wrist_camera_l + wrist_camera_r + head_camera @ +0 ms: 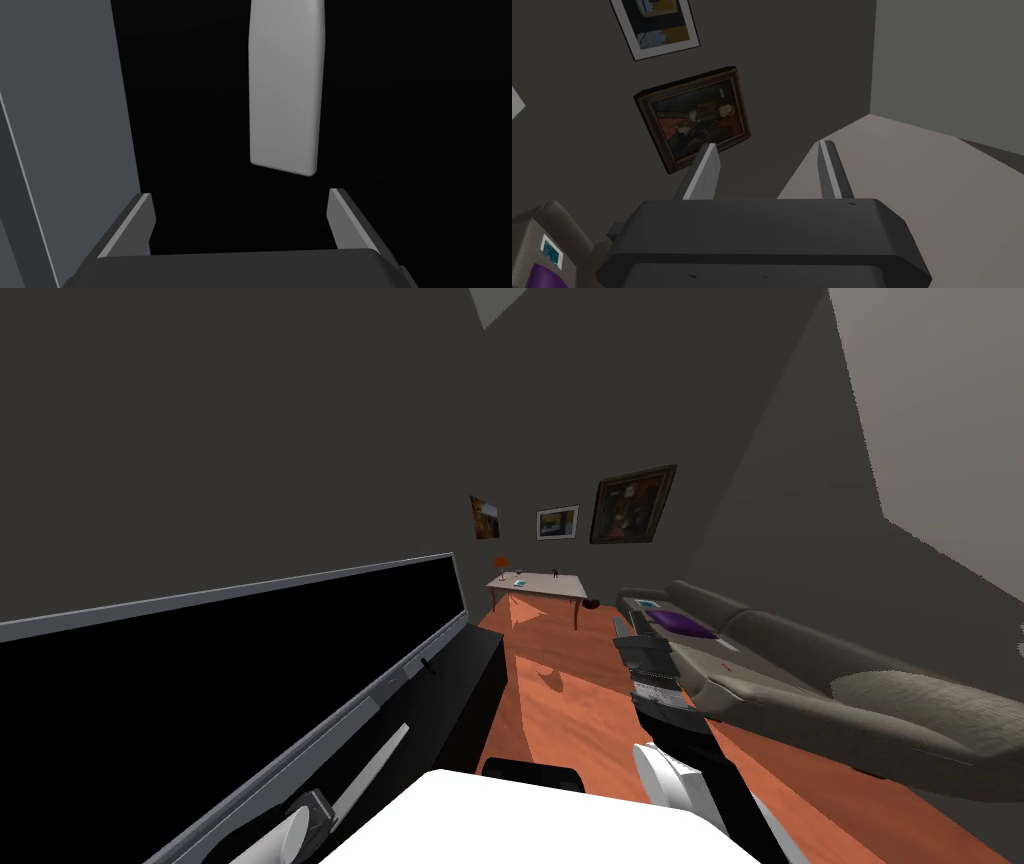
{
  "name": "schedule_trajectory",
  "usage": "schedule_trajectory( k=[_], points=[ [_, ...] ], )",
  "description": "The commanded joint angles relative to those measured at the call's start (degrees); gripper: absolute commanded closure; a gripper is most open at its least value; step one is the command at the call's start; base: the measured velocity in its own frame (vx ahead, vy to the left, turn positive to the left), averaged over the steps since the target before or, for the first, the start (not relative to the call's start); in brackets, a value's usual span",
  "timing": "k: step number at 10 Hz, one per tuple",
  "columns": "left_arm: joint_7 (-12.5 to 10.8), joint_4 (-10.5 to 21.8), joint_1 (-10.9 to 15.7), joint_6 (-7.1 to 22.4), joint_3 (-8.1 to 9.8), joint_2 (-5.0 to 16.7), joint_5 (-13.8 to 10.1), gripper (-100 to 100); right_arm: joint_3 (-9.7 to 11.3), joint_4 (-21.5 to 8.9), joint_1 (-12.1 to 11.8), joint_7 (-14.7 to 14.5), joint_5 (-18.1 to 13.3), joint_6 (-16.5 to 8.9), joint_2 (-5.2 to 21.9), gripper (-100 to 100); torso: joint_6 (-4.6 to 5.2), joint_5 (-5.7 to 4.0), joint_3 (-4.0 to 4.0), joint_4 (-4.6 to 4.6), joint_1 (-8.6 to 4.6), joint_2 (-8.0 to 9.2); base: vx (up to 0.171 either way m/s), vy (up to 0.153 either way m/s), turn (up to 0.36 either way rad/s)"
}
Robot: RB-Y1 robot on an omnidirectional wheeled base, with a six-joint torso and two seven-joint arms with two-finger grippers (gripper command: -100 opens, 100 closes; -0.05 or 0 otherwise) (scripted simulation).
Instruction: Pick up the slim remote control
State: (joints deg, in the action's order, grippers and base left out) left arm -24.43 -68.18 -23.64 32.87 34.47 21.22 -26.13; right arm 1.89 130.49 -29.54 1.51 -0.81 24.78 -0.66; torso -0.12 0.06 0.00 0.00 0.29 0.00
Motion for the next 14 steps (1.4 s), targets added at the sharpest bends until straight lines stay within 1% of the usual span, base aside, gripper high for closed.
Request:
schedule_trajectory(
  k=[1, 2, 3, 4, 5, 6, 7, 8, 9, 10, 11, 14],
  points=[
    [-0.5, 2.6, 0.9, 2.9, 1.09, 0.5, -1.0, -100, 0.0, 0.0, 0.0, 0.0, 0.0, 0.0, 0.0, 0, 0.00, 0.00, 0.00, 0.00, 0.00, 0.00, 0.010, 0.059, -0.217],
    [-0.5, 2.6, 0.9, 3.8, 1.09, 0.5, -1.0, -100, 0.0, 0.0, 0.0, 0.0, 0.0, 0.0, 0.0, 0, 0.04, 0.00, 0.00, 0.01, 0.02, 0.00, 0.006, 0.063, -0.144],
    [-0.7, 5.2, 1.9, 5.6, 1.88, 1.0, -2.0, -100, 0.0, 0.0, 0.0, 0.0, 0.0, 0.0, 0.0, 0, 0.00, 0.00, 0.01, 0.00, 0.02, 0.01, 0.009, 0.076, -0.298],
    [-0.7, 5.2, 1.9, 6.4, 1.88, 1.0, -2.0, -100, 0.0, 0.0, 0.0, 0.0, 0.0, 0.0, 0.0, 0, 0.05, 0.01, 0.01, 0.01, 0.08, 0.00, 0.005, 0.061, -0.125],
    [-0.9, 7.6, 2.8, 8.2, 2.59, 1.5, -3.0, -100, 0.0, 0.0, 0.0, 0.0, 0.0, 0.0, 0.0, 0, -0.02, 0.00, 0.01, 0.00, 0.02, 0.01, 0.004, 0.064, -0.182],
    [-0.9, 7.6, 2.8, 8.8, 2.59, 1.5, -3.0, -100, 0.0, 0.0, 0.0, 0.0, 0.0, 0.0, 0.0, 0, 0.03, 0.00, 0.00, 0.01, 0.03, 0.00, 0.001, 0.055, -0.115],
    [-1.1, 9.8, 3.7, 11.0, 3.21, 1.9, -3.9, -100, 0.0, 0.0, 0.0, 0.0, 0.0, 0.0, 0.0, 0, -0.01, 0.00, 0.01, 0.00, -0.01, 0.01, -0.004, 0.066, -0.202],
    [-1.1, 9.9, 3.7, 11.1, 3.21, 1.9, -3.9, -100, 0.0, 0.0, 0.0, 0.0, 0.0, 0.0, 0.0, 0, 0.02, 0.00, 0.01, 0.01, 0.04, 0.02, -0.001, 0.060, -0.122],
    [-1.2, 12.0, 4.5, 13.2, 3.74, 2.3, -4.7, -100, 0.0, 0.0, 0.0, 0.0, 0.0, 0.0, 0.0, 0, -0.02, 0.00, 0.01, 0.01, 0.00, 0.02, 0.003, 0.057, -0.224],
    [-1.3, 14.0, 5.3, 14.7, 4.19, 2.6, -5.5, -100, 0.0, 0.0, 0.0, 0.0, 0.0, 0.0, 0.0, 0, 0.02, 0.00, 0.00, 0.01, 0.00, 0.00, -0.013, 0.091, -0.266],
    [-1.3, 14.0, 5.3, 15.2, 4.19, 2.6, -5.5, -100, 0.0, 0.0, 0.0, 0.0, 0.0, 0.0, 0.0, 0, 0.01, 0.02, 0.02, 0.01, 0.10, 0.04, -0.010, 0.079, -0.091],
    [-1.4, 19.0, 7.3, 19.8, 5.04, 3.2, -7.2, -100, 0.0, 0.0, 0.0, 0.0, 0.0, 0.0, 0.0, 0, -0.01, 0.02, 0.01, 0.01, 0.10, 0.02, -0.009, 0.087, -0.183]
  ],
)
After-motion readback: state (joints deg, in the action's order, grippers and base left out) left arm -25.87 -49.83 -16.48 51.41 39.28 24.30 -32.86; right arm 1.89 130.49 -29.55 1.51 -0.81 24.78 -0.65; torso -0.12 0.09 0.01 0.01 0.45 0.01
